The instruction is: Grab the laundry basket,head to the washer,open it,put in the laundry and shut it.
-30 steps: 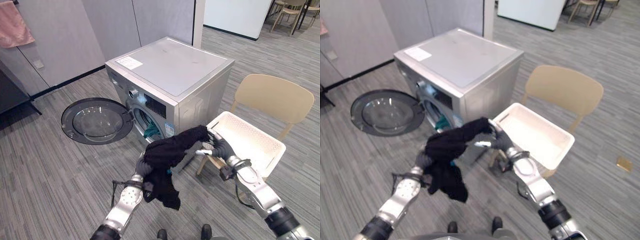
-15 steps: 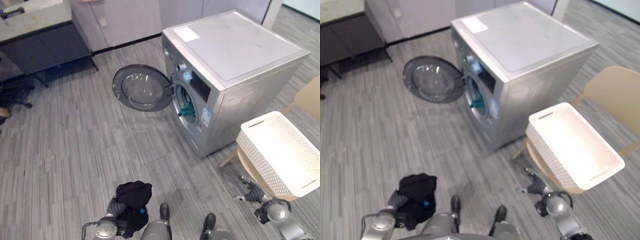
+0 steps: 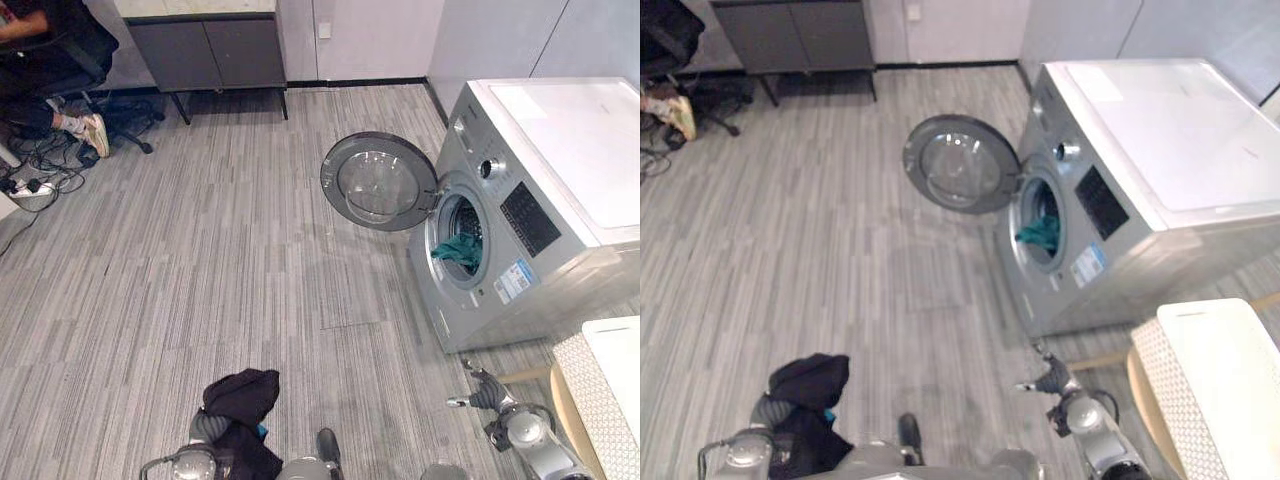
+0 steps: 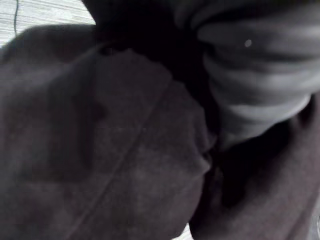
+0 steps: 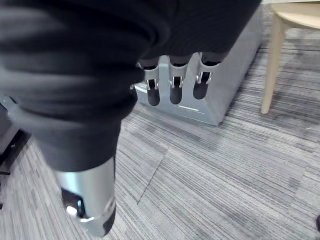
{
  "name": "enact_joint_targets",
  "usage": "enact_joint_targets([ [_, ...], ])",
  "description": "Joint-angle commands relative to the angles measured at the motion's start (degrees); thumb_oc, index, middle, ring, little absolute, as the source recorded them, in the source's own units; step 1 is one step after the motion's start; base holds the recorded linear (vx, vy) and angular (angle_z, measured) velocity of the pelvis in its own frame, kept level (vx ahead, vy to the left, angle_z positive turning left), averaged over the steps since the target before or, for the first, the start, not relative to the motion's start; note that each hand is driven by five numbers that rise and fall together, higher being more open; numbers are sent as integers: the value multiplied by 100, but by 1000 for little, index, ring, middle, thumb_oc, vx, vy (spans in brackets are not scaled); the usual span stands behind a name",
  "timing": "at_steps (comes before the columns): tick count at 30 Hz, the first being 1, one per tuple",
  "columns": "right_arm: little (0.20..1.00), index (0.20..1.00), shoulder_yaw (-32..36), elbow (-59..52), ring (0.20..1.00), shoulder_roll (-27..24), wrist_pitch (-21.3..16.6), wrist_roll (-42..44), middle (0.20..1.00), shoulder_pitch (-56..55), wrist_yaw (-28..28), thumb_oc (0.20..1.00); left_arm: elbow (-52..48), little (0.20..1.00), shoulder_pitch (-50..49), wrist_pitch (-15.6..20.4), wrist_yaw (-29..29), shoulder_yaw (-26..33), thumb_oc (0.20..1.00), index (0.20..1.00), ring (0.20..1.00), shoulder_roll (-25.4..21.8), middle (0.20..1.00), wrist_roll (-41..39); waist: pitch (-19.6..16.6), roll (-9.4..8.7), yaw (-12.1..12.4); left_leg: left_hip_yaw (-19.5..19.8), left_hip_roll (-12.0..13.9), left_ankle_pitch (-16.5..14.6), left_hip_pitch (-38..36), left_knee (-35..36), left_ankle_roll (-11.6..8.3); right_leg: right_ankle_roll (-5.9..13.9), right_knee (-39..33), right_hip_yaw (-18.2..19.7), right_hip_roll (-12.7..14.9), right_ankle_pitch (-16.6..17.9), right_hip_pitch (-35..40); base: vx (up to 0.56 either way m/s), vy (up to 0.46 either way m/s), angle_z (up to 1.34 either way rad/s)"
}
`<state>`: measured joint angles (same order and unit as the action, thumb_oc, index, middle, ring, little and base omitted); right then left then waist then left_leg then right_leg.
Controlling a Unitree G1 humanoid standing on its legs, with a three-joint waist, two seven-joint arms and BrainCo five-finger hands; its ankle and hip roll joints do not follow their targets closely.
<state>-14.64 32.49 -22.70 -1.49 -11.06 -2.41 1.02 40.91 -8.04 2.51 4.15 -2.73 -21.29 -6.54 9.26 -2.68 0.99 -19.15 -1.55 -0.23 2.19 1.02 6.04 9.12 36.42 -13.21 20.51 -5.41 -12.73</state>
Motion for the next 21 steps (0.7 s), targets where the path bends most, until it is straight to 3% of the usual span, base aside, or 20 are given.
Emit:
enact_joint_targets([
  [1, 1000, 1000, -47, -228, 1000, -59, -141, 151, 1000, 306, 114, 1000, -448, 200, 112, 272, 80, 43, 200, 200, 200, -215, 200, -30, 331, 59, -64, 632, 118, -576, -201, -123, -336, -205, -1278, -56, -1188, 102, 88, 163, 20, 33],
  [2, 1000, 1000, -47, -227, 1000, -61, -141, 152, 1000, 308, 114, 1000, -445, 200, 115, 273, 80, 42, 200, 200, 200, -213, 200, -30, 334, 66, -64, 633, 124, -577, -208, -118, -339, -209, -1288, -60, -1196, 103, 98, 285, -19, 35],
  [5, 1000, 1000, -31, -241, 1000, -84, -128, 202, 1000, 317, 152, 1000, -401, 200, 177, 250, 42, -70, 200, 200, 200, -141, 200, 0, 432, 21, -198, 762, 39, -744, -452, -94, -357, -174, -2514, -235, -1238, 730, -510, 299, -85, 12],
  [8, 1000, 1000, 16, -201, 1000, -81, -94, 150, 1000, 246, 156, 1000, -374, 200, 223, 242, 39, -119, 200, 200, 200, -64, 200, 69, 458, 58, -307, 1002, 33, -1049, -813, -102, -450, 49, -3194, -395, -1233, 1016, -785, 400, -144, 23],
  [10, 1000, 1000, 36, -164, 1000, -64, -106, 136, 1000, 83, 128, 1000, -421, 200, 203, 273, -7, -177, 200, 200, 200, -44, 200, 170, 410, -19, -365, 1069, -6, -1224, -964, -257, -537, -61, -3385, -460, -1156, 1130, -568, 359, -224, 48],
  [11, 1000, 1000, 41, -153, 1000, -63, -122, 149, 1000, 72, 139, 1000, -431, 200, 202, 283, -7, -212, 200, 200, 200, -27, 200, 184, 378, -4, -399, 1076, 68, -1240, -909, -504, -621, -103, -3335, -418, -1171, 1122, -492, 339, -249, 79],
  [13, 1000, 1000, 67, -46, 1000, -118, -132, 82, 1000, 116, 191, 1000, -456, 200, 272, 275, -49, -309, 200, 200, 200, 75, 200, 121, 369, -23, -421, 842, 362, -843, -473, -1652, -896, -240, -3298, -605, -1137, 1099, -224, 275, -254, 79],
  [15, 1000, 1000, 85, -68, 1000, -199, -102, 129, 1000, 154, 245, 1000, -434, 200, 307, 262, -64, -363, 200, 200, 200, 143, 200, 74, 374, 34, -395, 697, 768, -602, -160, -2555, -1050, -376, -3396, -627, -1355, 876, 129, 266, -194, 54],
  [17, 1000, 1000, 100, -48, 1000, -249, -92, 185, 1000, 187, 265, 1000, -424, 200, 352, 270, -65, -411, 200, 200, 200, 154, 200, 69, 330, 0, -352, 568, 856, -543, 31, -2652, -1018, -453, -3520, -620, -1446, 735, 368, 250, -133, -17],
  [21, 1000, 1000, 177, 8, 1000, -340, -84, 187, 1000, 160, 307, 1000, -435, 200, 371, 242, -118, -486, 200, 200, 200, 147, 200, 134, 253, -147, -293, 569, 764, -816, 456, -1996, -881, -445, -3672, -453, -1453, 524, 763, 248, -33, -38],
])
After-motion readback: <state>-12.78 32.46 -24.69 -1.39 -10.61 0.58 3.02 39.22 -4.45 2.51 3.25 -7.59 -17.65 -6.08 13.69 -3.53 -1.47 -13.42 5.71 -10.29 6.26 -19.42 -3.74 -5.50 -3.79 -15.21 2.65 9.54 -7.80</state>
